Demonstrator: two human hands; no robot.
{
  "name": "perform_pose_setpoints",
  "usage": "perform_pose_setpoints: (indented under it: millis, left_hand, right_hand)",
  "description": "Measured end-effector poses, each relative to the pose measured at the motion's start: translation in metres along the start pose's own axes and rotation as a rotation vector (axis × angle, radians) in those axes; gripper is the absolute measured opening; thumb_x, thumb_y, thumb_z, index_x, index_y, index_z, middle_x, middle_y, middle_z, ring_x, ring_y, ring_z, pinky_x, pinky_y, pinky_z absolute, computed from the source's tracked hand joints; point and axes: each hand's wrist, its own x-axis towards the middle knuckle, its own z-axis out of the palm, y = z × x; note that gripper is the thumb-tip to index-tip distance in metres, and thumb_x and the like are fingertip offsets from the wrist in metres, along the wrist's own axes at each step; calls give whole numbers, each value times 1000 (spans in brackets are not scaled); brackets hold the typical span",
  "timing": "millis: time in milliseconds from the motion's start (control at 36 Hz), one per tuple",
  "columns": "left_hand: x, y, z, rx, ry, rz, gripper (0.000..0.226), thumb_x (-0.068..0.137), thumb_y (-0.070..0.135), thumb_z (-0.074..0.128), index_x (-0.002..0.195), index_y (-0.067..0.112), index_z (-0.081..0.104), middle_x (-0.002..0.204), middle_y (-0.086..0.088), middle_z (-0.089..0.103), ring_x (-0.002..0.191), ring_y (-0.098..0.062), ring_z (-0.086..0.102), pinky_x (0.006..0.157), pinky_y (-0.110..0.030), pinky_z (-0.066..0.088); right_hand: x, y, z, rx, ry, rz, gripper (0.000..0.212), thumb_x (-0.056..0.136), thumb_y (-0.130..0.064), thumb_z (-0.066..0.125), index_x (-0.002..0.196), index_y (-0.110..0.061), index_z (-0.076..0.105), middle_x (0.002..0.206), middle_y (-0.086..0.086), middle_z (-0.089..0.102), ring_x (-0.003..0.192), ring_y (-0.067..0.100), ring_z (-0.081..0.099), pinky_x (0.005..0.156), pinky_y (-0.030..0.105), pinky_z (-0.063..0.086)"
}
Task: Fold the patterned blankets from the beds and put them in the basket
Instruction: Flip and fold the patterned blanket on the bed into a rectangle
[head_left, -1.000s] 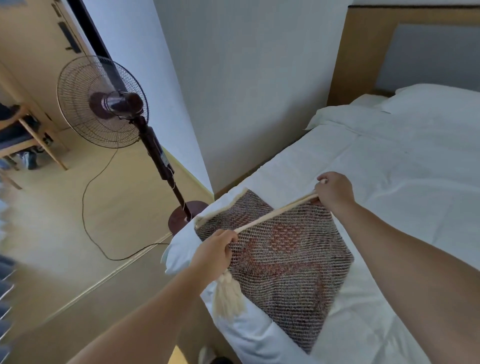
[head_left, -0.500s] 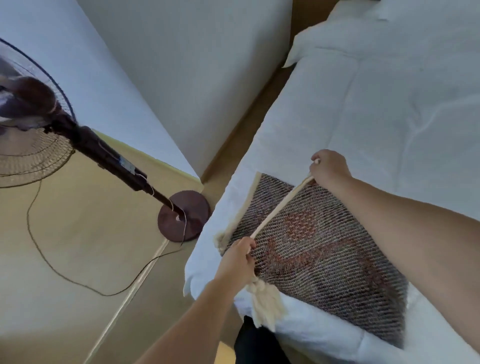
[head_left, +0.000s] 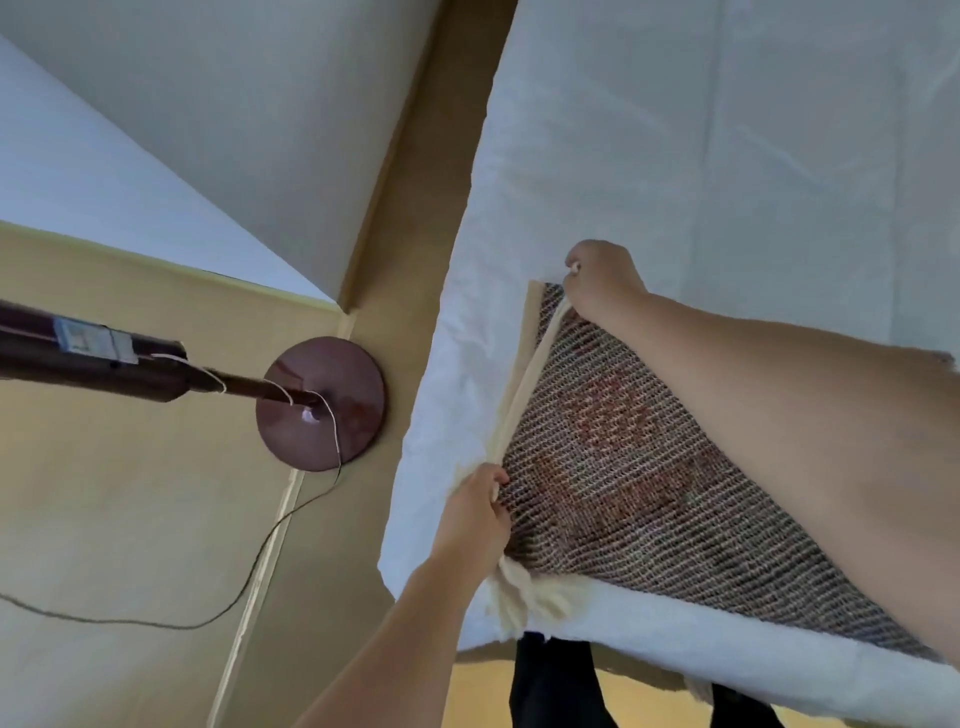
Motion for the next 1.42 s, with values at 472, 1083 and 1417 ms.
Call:
perform_pose_setpoints:
  millis: [472, 1083, 1417]
  left_hand:
    - [36, 11, 39, 676, 365, 333, 58, 72, 18, 56, 129, 11, 52, 147, -17, 38, 139, -33, 19, 116, -43, 0]
    - [65, 95, 206, 845, 240, 334, 79, 86, 60, -4, 142, 6, -23, 149, -13, -28, 143, -31, -21, 116, -47, -14]
    - [47, 129, 276, 849, 210, 452, 71, 93, 49, 3, 147, 6, -12, 158, -15, -11, 145, -29, -14, 117, -47, -9]
  right_hand:
    - [-22, 58, 60, -431, -20, -406, 57, 102, -39, 23, 150, -8, 21, 157, 13, 19, 145, 27, 16, 119, 42, 12]
    - [-86, 366, -90, -727, 53, 35, 79, 95, -59, 8, 152, -5, -1, 161, 13, -5, 148, 26, -6, 120, 42, -5]
    - [-158, 397, -72, -522, 55, 21, 67, 100, -41, 17, 151, -1, -2, 160, 16, -4, 148, 27, -7, 120, 40, -5]
